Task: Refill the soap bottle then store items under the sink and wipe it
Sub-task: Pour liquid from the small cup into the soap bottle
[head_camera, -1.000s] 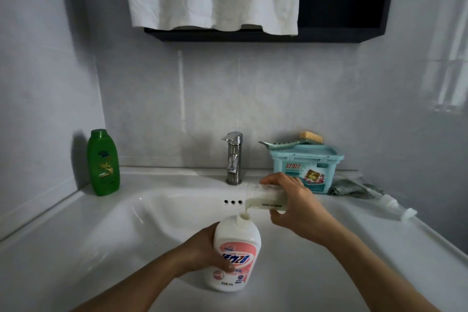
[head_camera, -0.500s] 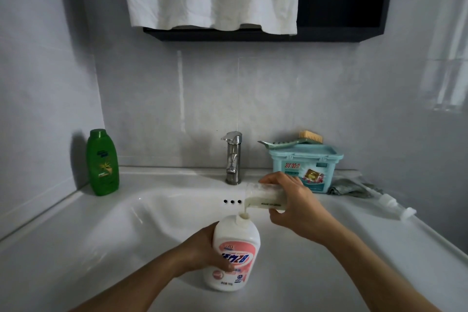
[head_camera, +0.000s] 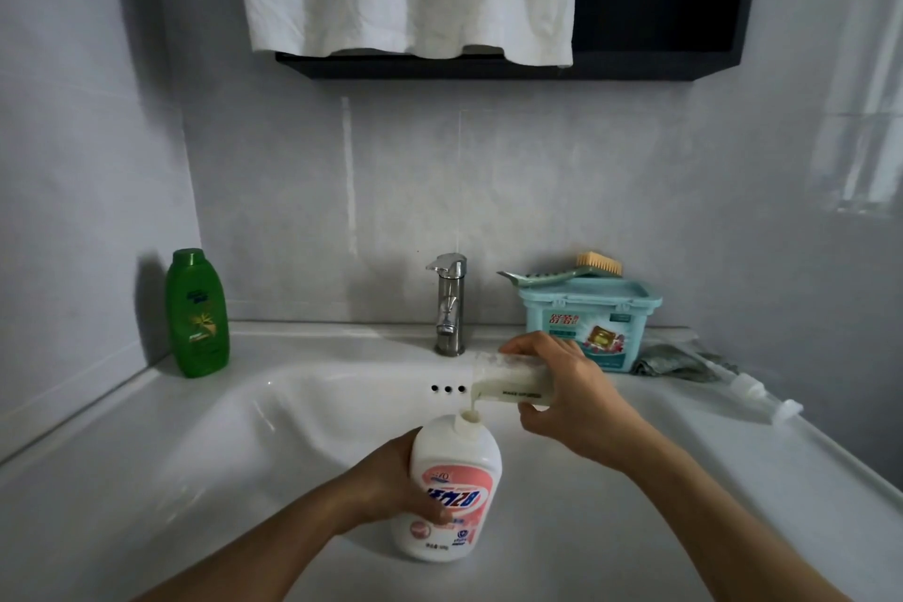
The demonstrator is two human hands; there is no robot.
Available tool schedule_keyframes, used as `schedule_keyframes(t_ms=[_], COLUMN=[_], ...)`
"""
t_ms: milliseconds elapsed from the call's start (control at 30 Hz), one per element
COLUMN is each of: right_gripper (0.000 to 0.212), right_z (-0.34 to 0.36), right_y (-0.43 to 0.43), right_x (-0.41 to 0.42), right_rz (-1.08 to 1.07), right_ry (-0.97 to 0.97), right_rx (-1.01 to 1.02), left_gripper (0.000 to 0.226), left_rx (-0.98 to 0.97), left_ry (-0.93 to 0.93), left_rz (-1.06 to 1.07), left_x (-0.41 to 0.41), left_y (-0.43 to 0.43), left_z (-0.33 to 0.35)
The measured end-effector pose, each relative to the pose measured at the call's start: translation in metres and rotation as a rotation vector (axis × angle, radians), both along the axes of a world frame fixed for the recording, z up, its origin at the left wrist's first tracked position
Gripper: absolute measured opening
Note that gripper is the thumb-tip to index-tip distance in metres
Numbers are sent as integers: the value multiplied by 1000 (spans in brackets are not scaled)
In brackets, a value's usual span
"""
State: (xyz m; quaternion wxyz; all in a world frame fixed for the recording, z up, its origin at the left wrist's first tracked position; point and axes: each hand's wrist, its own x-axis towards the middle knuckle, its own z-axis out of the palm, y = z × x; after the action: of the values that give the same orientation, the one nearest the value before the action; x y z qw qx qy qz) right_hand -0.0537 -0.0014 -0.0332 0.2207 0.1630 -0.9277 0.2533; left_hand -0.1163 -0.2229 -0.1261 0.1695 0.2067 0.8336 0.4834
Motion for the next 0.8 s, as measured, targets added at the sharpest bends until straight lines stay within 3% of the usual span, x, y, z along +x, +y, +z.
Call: schedule_keyframes(t_ms=[800], right_gripper=[57], right_z=[0], right_y=[-1], right_x=[-1], right_rz=[2], right_ry=[-10], right_rx=[-2], left_gripper=[70], left_rx=[21], left_ry=[-10], left_rz=[-3], left_x=[-3], left_y=[-1], left_z=[-4])
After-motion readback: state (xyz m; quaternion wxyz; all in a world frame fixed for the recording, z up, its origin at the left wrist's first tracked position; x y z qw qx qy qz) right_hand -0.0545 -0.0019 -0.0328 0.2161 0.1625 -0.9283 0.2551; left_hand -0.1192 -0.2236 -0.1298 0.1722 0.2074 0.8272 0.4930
